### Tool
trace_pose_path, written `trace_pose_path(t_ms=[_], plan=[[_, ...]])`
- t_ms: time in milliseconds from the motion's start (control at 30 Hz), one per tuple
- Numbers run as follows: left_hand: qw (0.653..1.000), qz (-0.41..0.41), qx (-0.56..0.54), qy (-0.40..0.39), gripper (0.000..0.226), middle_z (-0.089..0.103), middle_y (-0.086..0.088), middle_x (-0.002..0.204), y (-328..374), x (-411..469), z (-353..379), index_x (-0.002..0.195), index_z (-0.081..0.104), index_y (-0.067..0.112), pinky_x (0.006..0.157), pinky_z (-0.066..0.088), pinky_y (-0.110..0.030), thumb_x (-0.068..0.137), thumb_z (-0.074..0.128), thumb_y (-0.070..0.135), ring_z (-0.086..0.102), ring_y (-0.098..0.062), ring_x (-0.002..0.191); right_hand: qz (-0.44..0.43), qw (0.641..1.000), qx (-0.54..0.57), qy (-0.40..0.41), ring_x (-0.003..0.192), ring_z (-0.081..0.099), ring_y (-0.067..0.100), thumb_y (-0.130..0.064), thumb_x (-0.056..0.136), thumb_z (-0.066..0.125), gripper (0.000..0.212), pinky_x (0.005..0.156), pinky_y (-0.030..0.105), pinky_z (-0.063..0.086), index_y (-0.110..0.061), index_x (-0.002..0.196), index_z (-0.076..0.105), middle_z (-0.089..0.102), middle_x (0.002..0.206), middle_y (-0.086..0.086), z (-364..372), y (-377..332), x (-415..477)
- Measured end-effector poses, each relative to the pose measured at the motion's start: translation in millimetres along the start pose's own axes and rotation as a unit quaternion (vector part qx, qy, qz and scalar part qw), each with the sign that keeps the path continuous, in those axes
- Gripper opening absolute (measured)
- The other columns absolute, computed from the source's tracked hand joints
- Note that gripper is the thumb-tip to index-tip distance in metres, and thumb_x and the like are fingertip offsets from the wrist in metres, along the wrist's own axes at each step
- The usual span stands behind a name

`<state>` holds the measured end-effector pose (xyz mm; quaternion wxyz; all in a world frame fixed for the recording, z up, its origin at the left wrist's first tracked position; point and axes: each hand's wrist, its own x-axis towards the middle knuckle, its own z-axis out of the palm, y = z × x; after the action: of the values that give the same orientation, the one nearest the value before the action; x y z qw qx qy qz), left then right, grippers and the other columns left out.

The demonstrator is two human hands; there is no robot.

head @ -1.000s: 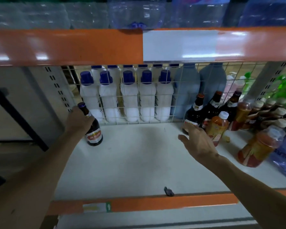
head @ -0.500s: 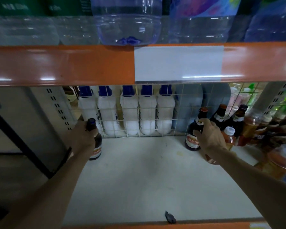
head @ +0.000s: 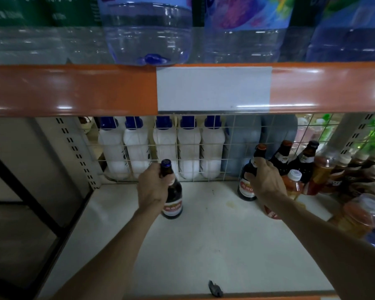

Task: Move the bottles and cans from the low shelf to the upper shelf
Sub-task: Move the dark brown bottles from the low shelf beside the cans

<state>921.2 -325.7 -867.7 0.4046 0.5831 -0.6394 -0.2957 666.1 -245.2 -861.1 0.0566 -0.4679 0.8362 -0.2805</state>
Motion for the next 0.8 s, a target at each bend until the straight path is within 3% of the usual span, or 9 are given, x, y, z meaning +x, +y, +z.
trace_pose_path(t_ms=[67, 200, 400, 500, 633, 700, 800], plan=[[1.0, 0.007, -0.008, -0.02, 0.025, 0.07, -0.003, 0.099, 8, -4, 11, 0.104, 0.066, 0.014, 0.089, 0.053, -0.043, 0.081, 0.075, 0.019, 0.066, -0.022, 0.095, -0.003, 1.0, 0.0, 0.0, 0.114, 0.052, 0.035, -0.02, 0.091, 0.061, 0.036, 0.094, 0.049, 0.049, -0.012, 0.123, 0.048, 0.054, 0.126, 0.016, 3, -1, 2], [0.999, 0.02, -0.006, -0.036, 0.025, 0.065, 0.003, 0.097, 21, -8, 24, 0.108, 0.064, 0.014, 0.086, 0.051, -0.033, 0.085, 0.072, 0.017, 0.063, -0.018, 0.095, 0.011, 0.999, 0.001, 0.046, 0.113, 0.048, 0.034, -0.019, 0.093, 0.059, 0.035, 0.092, 0.046, 0.047, -0.01, 0.123, 0.045, 0.049, 0.126, 0.016, 4, 0, 6], [0.998, 0.001, 0.032, -0.049, 0.025, 0.068, -0.001, 0.099, 18, 1, 21, 0.103, 0.062, 0.017, 0.086, 0.053, -0.038, 0.081, 0.075, 0.02, 0.064, -0.02, 0.094, 0.109, 0.978, 0.161, 0.075, 0.096, 0.056, 0.035, -0.01, 0.089, 0.059, 0.03, 0.085, 0.047, 0.048, -0.014, 0.107, 0.035, 0.05, 0.103, 0.011, -2, -5, 27], [0.998, 0.009, 0.039, -0.048, 0.021, 0.069, -0.001, 0.097, 14, 0, 20, 0.101, 0.066, 0.016, 0.082, 0.052, -0.035, 0.082, 0.074, 0.02, 0.064, -0.019, 0.091, 0.107, 0.976, 0.179, 0.069, 0.088, 0.053, 0.031, -0.012, 0.09, 0.059, 0.031, 0.08, 0.041, 0.044, -0.012, 0.114, 0.04, 0.052, 0.097, 0.009, -1, -7, 36], [0.998, -0.007, 0.023, -0.053, 0.016, 0.069, 0.0, 0.087, 9, -2, 19, 0.094, 0.069, 0.013, 0.072, 0.046, -0.028, 0.081, 0.075, 0.019, 0.065, -0.019, 0.085, 0.108, 0.975, 0.173, 0.086, 0.097, 0.058, 0.032, -0.016, 0.087, 0.067, 0.038, 0.089, 0.048, 0.05, -0.01, 0.119, 0.046, 0.058, 0.106, 0.011, 3, -4, 40], [0.998, -0.017, 0.021, -0.053, 0.018, 0.071, -0.003, 0.09, 10, -5, 14, 0.095, 0.07, 0.011, 0.075, 0.05, -0.031, 0.081, 0.076, 0.021, 0.066, -0.021, 0.088, 0.102, 0.977, 0.162, 0.09, 0.101, 0.06, 0.036, -0.018, 0.086, 0.069, 0.033, 0.088, 0.048, 0.05, -0.009, 0.113, 0.051, 0.059, 0.109, 0.015, 4, -4, 38], [0.998, -0.02, 0.031, -0.056, 0.022, 0.071, -0.004, 0.096, 12, -8, 15, 0.099, 0.069, 0.012, 0.081, 0.053, -0.035, 0.082, 0.075, 0.024, 0.066, -0.02, 0.092, 0.098, 0.979, 0.155, 0.088, 0.096, 0.06, 0.034, -0.018, 0.089, 0.065, 0.025, 0.079, 0.036, 0.045, -0.008, 0.108, 0.055, 0.062, 0.104, 0.015, 1, -4, 26]])
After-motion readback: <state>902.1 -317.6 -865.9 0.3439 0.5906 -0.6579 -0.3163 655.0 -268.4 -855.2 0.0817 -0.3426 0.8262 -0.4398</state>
